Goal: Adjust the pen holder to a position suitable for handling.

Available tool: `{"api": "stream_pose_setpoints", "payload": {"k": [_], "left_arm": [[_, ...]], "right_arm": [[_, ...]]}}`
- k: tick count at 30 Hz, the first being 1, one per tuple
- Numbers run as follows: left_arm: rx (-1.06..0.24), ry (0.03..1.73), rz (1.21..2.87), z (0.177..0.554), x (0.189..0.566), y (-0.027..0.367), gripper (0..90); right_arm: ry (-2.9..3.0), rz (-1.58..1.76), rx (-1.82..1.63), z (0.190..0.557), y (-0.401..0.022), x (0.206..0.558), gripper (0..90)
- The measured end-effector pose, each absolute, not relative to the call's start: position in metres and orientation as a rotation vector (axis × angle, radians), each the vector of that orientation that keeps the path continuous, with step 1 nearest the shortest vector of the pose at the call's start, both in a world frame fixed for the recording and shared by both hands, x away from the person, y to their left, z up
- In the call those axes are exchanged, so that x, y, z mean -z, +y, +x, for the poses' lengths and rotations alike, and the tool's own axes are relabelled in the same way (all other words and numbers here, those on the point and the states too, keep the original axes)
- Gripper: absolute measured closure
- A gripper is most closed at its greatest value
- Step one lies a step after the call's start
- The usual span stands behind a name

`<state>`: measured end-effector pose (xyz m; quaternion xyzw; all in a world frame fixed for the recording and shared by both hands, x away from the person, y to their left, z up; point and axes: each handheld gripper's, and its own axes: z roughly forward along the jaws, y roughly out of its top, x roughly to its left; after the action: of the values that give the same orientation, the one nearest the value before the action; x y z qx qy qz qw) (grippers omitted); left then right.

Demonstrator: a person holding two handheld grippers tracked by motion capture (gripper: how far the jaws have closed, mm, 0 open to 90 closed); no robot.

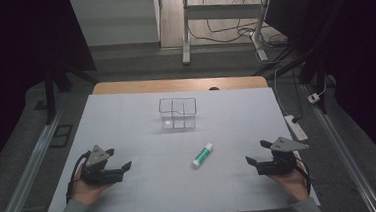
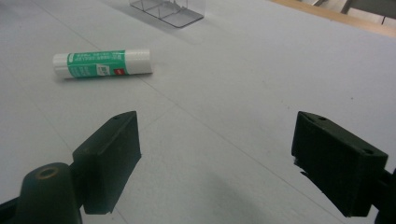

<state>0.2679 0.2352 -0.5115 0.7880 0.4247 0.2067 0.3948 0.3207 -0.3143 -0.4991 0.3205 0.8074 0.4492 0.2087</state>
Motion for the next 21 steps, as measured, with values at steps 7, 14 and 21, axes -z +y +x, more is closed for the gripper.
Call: {"api": "stream_pose_setpoints", "payload": {"k": [7, 14, 21], "left_arm": [[-0.534, 1.084, 2.013, 0.2687, 0.5126, 0.2336, 18.6], [-0.534, 1.087, 2.015, 0.2689, 0.5127, 0.2336, 18.8], [-0.531, 1.093, 2.015, 0.2692, 0.5128, 0.2337, 19.0]], "right_arm": [[2.252, 0.895, -1.234, 0.3198, -0.3137, 0.5002, 15.4], [2.255, 0.915, -1.229, 0.321, -0.3135, 0.5017, 16.1], [2.255, 0.918, -1.232, 0.3212, -0.3138, 0.5023, 16.2]]}}
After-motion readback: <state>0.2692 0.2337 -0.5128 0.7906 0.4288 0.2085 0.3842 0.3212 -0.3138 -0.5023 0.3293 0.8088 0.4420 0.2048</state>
